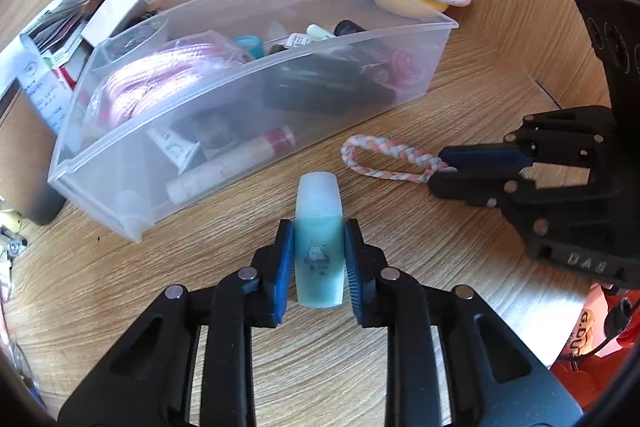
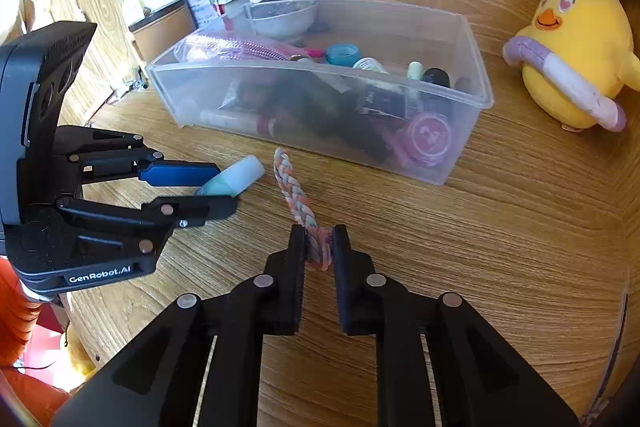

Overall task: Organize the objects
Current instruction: 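Grasp the mint-green tube with the left gripper while the right grasps the braided rope loop, then carry the mint-green tube and rope loop into the clear box and release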

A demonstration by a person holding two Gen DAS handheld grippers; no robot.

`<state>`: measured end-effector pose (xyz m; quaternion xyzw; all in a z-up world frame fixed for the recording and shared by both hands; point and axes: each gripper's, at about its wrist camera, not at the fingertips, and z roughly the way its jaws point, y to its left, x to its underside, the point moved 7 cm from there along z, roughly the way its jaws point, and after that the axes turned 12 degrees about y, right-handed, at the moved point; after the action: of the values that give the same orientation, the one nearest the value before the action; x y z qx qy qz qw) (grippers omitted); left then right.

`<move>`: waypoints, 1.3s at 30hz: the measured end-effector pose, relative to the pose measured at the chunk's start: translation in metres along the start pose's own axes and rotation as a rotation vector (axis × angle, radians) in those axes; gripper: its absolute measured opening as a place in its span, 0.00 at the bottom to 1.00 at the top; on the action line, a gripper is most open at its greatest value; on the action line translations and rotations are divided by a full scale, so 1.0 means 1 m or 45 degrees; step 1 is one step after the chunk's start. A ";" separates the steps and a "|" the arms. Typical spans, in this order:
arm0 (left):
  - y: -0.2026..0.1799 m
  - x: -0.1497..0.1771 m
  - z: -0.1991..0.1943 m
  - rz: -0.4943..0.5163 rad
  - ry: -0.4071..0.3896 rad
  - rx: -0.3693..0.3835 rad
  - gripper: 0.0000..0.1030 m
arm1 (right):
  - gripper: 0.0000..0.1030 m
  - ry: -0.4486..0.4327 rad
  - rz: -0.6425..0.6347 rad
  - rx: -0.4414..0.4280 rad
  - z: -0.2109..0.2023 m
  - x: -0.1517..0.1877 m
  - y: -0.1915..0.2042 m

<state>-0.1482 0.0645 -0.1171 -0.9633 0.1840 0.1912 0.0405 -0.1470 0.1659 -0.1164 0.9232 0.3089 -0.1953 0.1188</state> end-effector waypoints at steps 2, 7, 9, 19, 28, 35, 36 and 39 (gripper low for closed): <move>0.002 0.002 -0.001 -0.009 -0.011 -0.026 0.23 | 0.19 0.017 -0.019 0.003 0.005 0.000 0.004; 0.011 0.006 -0.011 -0.065 -0.057 -0.024 0.23 | 0.19 0.014 -0.032 -0.007 0.010 -0.002 0.010; 0.014 0.006 -0.019 -0.087 -0.084 -0.020 0.23 | 0.11 0.005 -0.031 -0.001 0.010 -0.003 0.010; 0.030 0.003 -0.074 -0.159 -0.280 -0.032 0.23 | 0.11 -0.141 -0.021 -0.013 -0.032 -0.012 0.015; 0.051 -0.014 -0.119 -0.220 -0.423 -0.080 0.23 | 0.11 -0.318 0.005 0.001 -0.081 -0.038 0.010; 0.071 -0.036 -0.126 -0.283 -0.452 -0.075 0.23 | 0.11 -0.400 0.047 0.022 -0.098 -0.068 -0.001; 0.074 -0.039 -0.125 -0.289 -0.447 -0.075 0.23 | 0.11 -0.403 0.051 0.029 -0.098 -0.072 -0.004; 0.084 -0.049 -0.117 -0.308 -0.414 -0.059 0.23 | 0.11 -0.387 0.062 0.045 -0.090 -0.082 -0.009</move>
<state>-0.1803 -0.0140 0.0090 -0.9355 0.0533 0.3421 0.0701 -0.1868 0.1605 -0.0013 0.8921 0.2613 -0.3354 0.1527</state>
